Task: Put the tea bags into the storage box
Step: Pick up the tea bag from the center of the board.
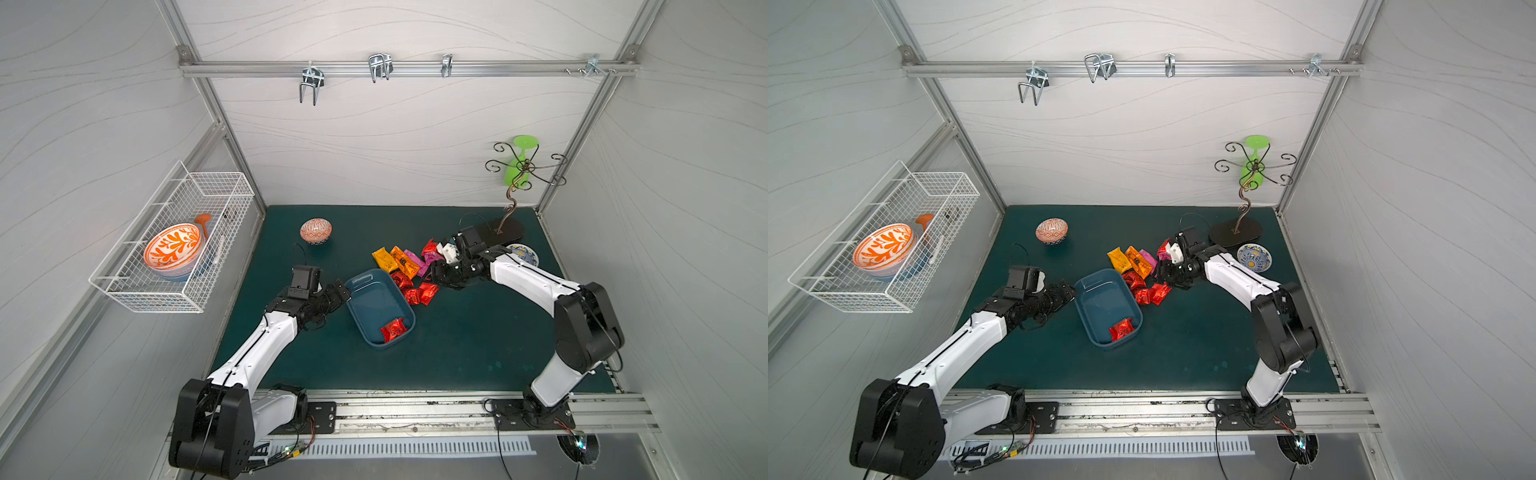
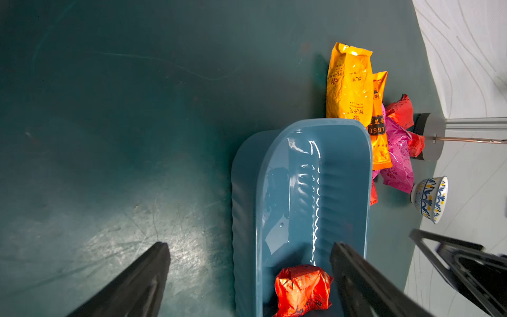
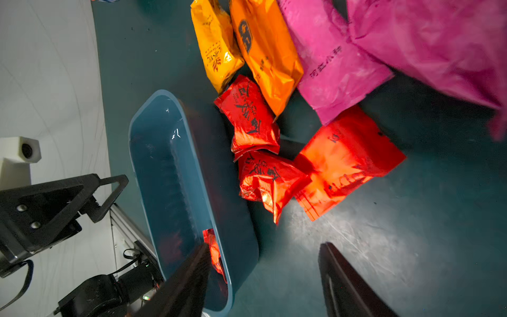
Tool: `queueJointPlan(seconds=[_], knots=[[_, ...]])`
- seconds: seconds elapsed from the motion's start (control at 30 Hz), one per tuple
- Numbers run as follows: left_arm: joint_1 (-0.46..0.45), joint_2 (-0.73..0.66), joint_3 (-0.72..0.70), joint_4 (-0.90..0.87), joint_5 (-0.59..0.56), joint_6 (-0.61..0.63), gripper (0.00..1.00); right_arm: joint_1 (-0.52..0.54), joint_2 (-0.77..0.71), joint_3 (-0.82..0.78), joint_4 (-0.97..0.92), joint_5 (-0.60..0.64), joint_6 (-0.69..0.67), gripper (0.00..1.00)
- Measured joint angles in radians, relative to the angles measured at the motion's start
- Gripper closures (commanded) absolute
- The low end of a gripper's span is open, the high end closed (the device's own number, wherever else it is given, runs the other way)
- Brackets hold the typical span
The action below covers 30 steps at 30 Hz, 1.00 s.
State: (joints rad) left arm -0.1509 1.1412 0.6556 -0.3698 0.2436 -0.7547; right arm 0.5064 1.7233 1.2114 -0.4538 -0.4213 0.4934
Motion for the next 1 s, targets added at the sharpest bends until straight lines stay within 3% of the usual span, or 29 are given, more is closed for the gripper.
queueJointPlan(seconds=[0.23,0.47,0.63,0.87,1.0], knots=[[-0.003,-0.014,-0.032,0.003,0.004,-0.006,0.04,0.010,0.108,-0.001,0.054,-0.055,0.036,0.36],[-0.003,-0.034,-0.042,0.003,0.003,-0.008,0.04,0.043,0.153,0.000,0.087,-0.069,0.051,0.47],[-0.003,-0.036,-0.048,0.003,0.003,-0.009,0.04,0.061,0.197,0.000,0.091,-0.064,0.058,0.60],[-0.003,-0.046,-0.048,0.002,0.000,-0.008,0.04,0.059,0.203,0.001,0.101,-0.050,0.057,0.97],[-0.004,-0.050,-0.048,0.002,0.000,-0.008,0.04,0.054,0.200,0.002,0.100,-0.044,0.052,1.00]])
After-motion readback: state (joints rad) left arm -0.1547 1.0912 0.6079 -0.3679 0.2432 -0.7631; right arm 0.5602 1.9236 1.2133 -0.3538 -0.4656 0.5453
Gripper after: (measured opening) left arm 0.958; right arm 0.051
